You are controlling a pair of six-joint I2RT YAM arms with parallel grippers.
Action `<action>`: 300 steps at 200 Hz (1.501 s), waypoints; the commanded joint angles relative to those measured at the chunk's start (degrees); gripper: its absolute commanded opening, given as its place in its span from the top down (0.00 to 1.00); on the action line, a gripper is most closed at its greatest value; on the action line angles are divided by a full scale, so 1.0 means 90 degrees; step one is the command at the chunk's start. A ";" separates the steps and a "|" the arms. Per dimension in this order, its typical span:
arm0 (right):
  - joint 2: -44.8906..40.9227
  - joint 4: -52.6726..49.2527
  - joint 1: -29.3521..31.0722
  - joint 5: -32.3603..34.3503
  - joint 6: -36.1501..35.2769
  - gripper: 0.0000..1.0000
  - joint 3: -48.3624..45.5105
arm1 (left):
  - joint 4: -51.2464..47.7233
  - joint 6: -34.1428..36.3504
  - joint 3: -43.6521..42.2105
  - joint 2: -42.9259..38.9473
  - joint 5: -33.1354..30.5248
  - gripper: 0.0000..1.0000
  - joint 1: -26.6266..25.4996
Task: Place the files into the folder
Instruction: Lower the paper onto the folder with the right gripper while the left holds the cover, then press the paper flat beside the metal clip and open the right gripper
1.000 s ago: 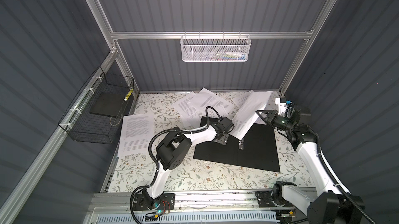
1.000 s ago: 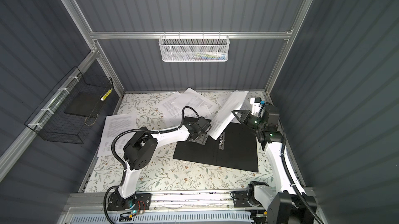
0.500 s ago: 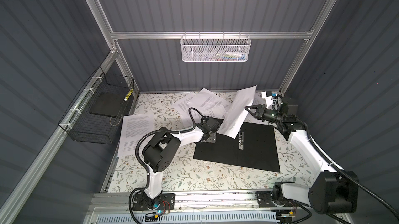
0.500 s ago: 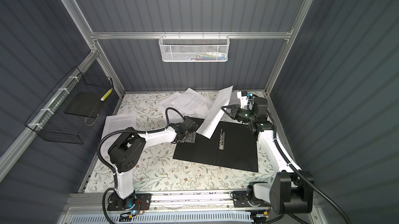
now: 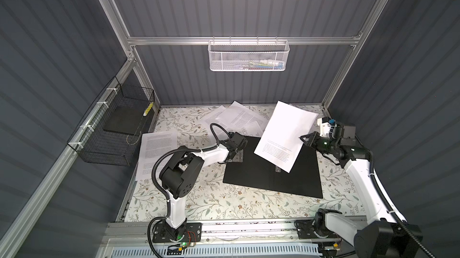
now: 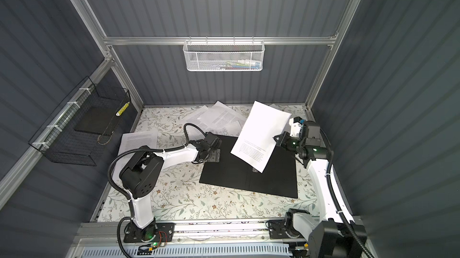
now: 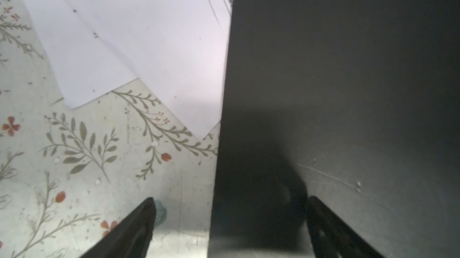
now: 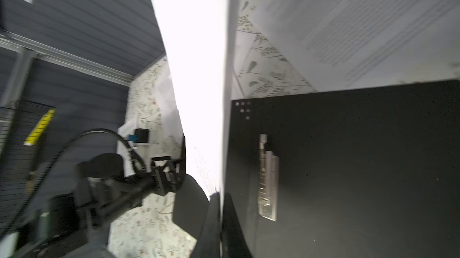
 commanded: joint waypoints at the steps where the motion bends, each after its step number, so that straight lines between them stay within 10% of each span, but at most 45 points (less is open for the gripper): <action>1: 0.0317 -0.0570 0.0074 0.1741 -0.1267 1.00 -0.0169 | -0.0684 0.0295 -0.0169 0.0260 0.0393 0.06 0.0008; 90: 0.2221 -0.1907 0.0222 0.3838 -0.2801 1.00 0.0999 | -0.0266 0.0581 -0.0300 0.0067 0.0776 0.06 0.0007; 180: 0.1594 -0.1253 0.0416 0.2432 -0.3655 1.00 0.0225 | 0.0073 0.0767 -0.0628 -0.0056 0.1096 0.06 0.0001; 300: 0.1712 -0.1477 0.0342 0.2889 -0.4159 1.00 0.0405 | 0.0125 0.0794 -0.0719 -0.0163 0.1165 0.07 0.0002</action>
